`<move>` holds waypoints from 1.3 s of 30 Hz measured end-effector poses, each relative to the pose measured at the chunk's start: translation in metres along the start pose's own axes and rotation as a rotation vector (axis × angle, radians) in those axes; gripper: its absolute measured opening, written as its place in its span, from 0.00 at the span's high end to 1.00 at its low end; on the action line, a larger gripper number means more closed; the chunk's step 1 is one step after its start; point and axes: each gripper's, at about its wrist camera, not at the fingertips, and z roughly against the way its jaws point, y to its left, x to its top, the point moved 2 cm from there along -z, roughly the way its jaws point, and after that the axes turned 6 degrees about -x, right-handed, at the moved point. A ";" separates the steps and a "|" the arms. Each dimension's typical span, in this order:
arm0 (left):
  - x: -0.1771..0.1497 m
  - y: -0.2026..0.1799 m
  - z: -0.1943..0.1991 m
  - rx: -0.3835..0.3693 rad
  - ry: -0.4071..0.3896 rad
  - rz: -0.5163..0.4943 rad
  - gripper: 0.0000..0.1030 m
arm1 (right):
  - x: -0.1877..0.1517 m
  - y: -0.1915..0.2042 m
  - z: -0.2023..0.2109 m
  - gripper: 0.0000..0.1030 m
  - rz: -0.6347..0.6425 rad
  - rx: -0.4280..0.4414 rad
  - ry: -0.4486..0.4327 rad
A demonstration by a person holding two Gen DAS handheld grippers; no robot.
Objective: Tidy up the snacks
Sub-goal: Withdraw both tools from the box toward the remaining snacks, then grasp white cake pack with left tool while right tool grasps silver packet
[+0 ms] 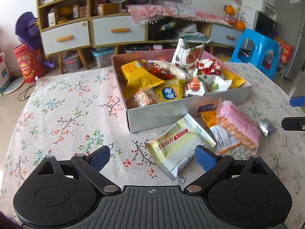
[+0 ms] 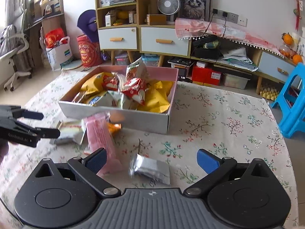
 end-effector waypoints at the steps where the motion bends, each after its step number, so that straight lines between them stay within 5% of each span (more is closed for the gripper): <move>1: 0.000 0.000 -0.002 -0.006 0.004 -0.011 0.06 | -0.003 0.000 0.001 0.10 0.009 -0.003 0.000; 16: 0.007 -0.023 -0.036 -0.025 0.057 -0.188 0.06 | -0.038 0.015 -0.019 0.10 0.207 -0.044 0.083; 23: 0.010 -0.030 -0.041 -0.019 0.056 -0.198 0.07 | -0.032 0.006 -0.030 0.11 0.173 -0.083 0.068; 30: 0.008 -0.028 -0.039 -0.083 0.062 -0.144 0.27 | -0.025 0.003 -0.039 0.17 0.165 -0.076 0.048; 36: 0.008 -0.041 -0.036 -0.099 0.070 -0.159 0.50 | -0.019 0.007 -0.043 0.36 0.169 -0.014 0.032; 39: 0.008 -0.046 -0.035 -0.084 0.079 -0.148 0.52 | -0.016 0.010 -0.044 0.49 0.165 0.011 0.034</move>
